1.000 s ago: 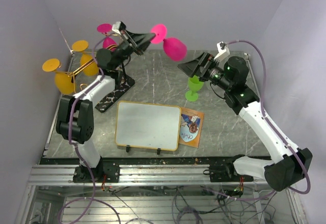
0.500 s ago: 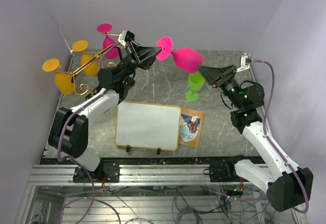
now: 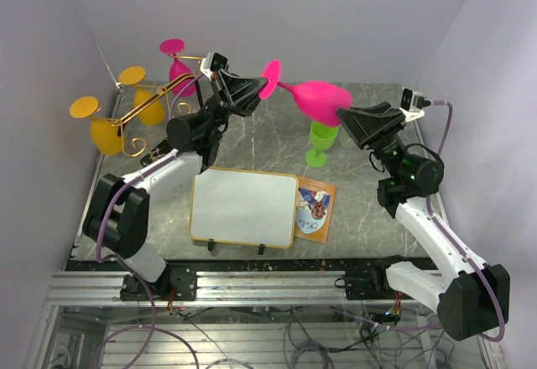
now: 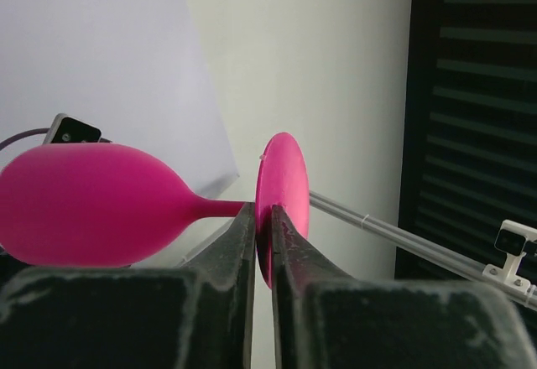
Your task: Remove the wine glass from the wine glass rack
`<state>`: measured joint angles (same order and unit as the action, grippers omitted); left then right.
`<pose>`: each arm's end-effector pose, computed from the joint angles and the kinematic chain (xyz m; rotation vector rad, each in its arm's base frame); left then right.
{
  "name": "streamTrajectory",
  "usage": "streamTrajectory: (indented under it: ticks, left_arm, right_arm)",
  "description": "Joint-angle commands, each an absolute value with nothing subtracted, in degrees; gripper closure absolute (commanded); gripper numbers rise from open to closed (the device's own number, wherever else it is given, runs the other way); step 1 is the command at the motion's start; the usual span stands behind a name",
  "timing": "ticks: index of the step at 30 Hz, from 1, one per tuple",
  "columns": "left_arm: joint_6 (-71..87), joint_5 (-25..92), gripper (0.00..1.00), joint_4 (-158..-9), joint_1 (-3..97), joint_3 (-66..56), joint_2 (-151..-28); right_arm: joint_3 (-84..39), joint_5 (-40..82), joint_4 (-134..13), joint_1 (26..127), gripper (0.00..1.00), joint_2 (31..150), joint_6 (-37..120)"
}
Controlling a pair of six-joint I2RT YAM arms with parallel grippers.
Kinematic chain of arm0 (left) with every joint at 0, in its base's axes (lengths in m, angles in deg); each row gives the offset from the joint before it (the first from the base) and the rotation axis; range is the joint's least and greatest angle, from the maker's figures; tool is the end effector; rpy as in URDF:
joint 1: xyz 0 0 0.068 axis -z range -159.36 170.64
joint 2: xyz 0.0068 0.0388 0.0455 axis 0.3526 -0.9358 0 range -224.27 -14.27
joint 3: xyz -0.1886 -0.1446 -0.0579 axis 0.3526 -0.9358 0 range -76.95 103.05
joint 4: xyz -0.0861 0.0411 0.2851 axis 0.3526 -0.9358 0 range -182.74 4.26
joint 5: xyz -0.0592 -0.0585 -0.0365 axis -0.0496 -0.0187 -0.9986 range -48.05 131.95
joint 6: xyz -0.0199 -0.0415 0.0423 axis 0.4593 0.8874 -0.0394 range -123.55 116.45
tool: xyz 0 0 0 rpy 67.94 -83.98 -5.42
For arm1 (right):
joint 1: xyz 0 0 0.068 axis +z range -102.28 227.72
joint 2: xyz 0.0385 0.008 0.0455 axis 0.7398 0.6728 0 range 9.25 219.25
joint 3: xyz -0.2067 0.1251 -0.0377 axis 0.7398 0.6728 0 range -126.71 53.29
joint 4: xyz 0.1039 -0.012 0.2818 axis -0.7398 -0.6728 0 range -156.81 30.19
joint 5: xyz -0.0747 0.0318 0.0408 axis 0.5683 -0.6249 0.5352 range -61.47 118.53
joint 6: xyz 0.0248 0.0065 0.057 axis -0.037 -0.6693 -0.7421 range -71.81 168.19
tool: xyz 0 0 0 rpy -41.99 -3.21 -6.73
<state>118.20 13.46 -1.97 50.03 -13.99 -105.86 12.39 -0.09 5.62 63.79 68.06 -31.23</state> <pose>0.3138 -0.2027 0.3586 -0.1342 1.0588 -2.6124 0.2508 0.0960 0.3686 -0.0281 0.9972 1.7316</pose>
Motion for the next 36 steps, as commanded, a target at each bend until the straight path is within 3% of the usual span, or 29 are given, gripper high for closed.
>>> streamTrajectory:
  ticks: [1,4,6,9,13,16,20,25,31,36]
  left_arm:
    - [117.6,12.1,0.81,0.0,50.8,-12.7,-105.0]
    - [115.5,11.3,0.70,-2.3,50.9,-12.3,-104.2]
    - [113.5,10.8,0.57,-4.5,50.9,-12.7,-103.2]
    - [109.9,10.3,0.37,-8.9,50.9,-14.7,-101.2]
    - [104.8,9.9,0.26,-15.2,50.9,-17.9,-98.0]
    - [100.5,9.4,0.23,-22.1,50.9,-19.2,-95.4]
    - [94.3,8.6,0.23,-31.3,50.9,-18.3,-93.1]
    - [83.3,8.3,0.23,-46.0,50.9,-13.5,-90.2]
    - [62.9,14.1,0.23,-79.0,50.9,-2.5,-86.2]
    - [54.7,18.8,0.22,-90.3,50.9,1.8,-83.9]
  right_arm:
    - [11.0,-2.0,15.7,64.0,0.72,67.9,-35.1]
    - [10.2,-2.0,17.1,64.0,0.89,68.1,-35.6]
    - [9.6,-1.9,15.4,64.0,1.00,67.5,-34.6]
    - [8.9,1.0,4.0,63.9,1.00,64.4,-30.1]
    - [4.0,16.4,-28.5,63.9,1.00,55.6,-18.1]
    - [-3.2,36.1,-56.6,63.9,1.00,53.4,-17.6]
    - [-15.6,58.1,-82.5,64.0,1.00,57.7,-17.8]
    - [-28.0,74.9,-110.2,63.9,1.00,68.8,-19.2]
    - [-29.3,71.6,-116.2,61.3,0.98,74.9,-16.7]
    - [-31.9,61.0,-118.2,55.1,1.00,81.2,-13.3]
